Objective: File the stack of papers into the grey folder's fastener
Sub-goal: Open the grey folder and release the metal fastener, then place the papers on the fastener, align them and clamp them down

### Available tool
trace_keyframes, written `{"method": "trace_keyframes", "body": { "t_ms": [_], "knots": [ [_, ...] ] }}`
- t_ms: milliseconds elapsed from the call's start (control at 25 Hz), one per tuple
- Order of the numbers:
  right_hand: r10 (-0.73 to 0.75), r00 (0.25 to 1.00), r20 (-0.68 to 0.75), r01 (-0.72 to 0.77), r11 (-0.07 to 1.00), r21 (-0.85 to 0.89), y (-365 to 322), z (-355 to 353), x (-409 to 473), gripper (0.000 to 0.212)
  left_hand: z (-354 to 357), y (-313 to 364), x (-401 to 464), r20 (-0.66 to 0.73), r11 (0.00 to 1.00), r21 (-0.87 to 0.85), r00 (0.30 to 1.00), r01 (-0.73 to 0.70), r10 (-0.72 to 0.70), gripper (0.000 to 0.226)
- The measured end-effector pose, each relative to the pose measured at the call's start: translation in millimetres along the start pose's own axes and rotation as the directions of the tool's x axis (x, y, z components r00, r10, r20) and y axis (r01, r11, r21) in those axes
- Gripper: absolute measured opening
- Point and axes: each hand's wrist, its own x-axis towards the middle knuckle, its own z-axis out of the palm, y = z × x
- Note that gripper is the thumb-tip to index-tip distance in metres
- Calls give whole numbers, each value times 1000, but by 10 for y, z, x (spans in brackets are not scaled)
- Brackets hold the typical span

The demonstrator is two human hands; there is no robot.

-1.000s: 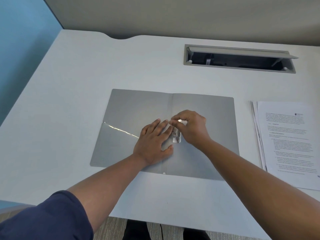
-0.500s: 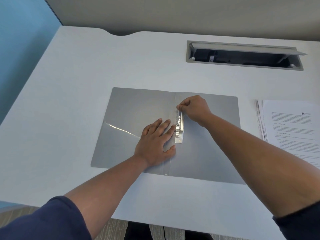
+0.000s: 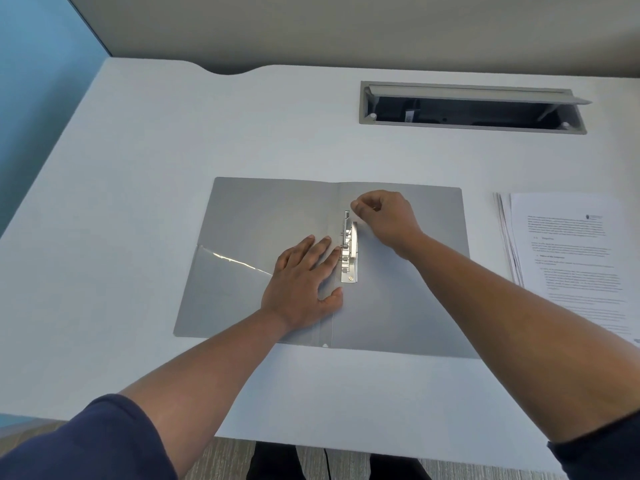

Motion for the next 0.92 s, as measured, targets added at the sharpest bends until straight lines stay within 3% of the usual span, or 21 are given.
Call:
{"method": "trace_keyframes", "body": {
  "t_ms": [200, 320, 440, 720, 920],
  "knots": [
    [-2, 999, -51, -6, 987, -161, 251, -225, -430, 22, 1, 15, -3, 11, 999, -19, 999, 34, -34, 75],
    [-30, 1000, 4, 27, 866, -499, 486, -326, -739, 34, -3, 25, -14, 5, 998, -40, 999, 49, -48, 76],
    [-5, 999, 52, 38, 746, -665, 657, -385, -1005, 48, -9, 32, -24, -18, 997, -69, 999, 41, -42, 76],
    [-35, 997, 62, 68, 734, -676, 901, -408, -1232, 58, -60, 57, -21, -24, 992, -123, 999, 36, -39, 75],
    [-35, 996, 79, 78, 750, -656, 975, -415, -1250, 62, -184, 66, 32, 34, 970, -229, 996, 84, -78, 90]
  ]
}}
